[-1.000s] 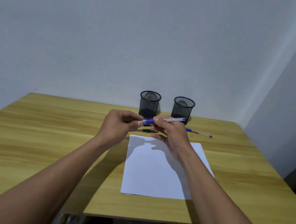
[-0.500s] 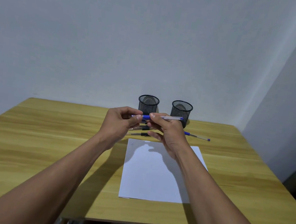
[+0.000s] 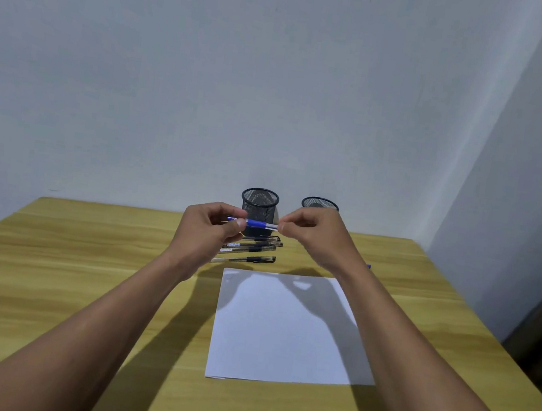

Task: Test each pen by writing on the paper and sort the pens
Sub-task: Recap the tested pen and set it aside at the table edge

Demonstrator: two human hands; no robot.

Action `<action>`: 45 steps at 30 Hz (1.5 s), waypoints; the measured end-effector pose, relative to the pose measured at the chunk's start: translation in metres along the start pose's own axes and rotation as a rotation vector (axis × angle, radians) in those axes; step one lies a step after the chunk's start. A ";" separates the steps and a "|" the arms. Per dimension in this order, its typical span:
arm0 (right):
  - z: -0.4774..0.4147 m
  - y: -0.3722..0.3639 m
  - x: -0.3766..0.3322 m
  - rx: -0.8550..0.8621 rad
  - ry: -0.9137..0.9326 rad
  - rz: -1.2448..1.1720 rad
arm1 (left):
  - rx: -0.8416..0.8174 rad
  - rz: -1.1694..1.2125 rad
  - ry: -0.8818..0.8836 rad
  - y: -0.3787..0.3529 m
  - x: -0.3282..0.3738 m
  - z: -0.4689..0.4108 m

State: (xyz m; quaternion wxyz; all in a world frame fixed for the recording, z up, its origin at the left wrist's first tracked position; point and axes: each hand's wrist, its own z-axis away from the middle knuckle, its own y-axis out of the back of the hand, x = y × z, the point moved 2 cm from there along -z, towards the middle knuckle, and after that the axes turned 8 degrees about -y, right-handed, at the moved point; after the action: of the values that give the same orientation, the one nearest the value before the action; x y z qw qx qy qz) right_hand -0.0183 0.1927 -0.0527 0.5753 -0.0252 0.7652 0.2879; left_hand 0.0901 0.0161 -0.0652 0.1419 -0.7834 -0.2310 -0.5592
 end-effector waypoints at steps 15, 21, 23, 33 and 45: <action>0.017 0.076 0.030 0.191 0.025 0.544 | -0.112 -0.320 -0.136 -0.081 -0.011 -0.014; 0.029 0.141 0.080 0.334 -0.160 0.649 | -0.335 -0.535 -0.333 -0.170 -0.023 -0.006; 0.031 0.161 0.099 0.369 -0.214 0.671 | -0.424 -0.599 -0.378 -0.202 -0.032 -0.006; 0.012 0.227 0.186 0.440 -0.451 0.700 | -0.802 -0.857 -0.435 -0.341 -0.084 -0.009; -0.017 0.231 0.225 0.441 -0.464 0.743 | -0.910 -1.075 -0.449 -0.383 -0.121 -0.020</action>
State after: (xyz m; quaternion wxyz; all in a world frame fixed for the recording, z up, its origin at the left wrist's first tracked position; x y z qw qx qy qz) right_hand -0.1945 0.4430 -0.1554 0.5805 0.4369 0.6168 0.3030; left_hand -0.1581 0.3084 -0.1865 -0.5413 -0.6391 -0.3517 -0.4181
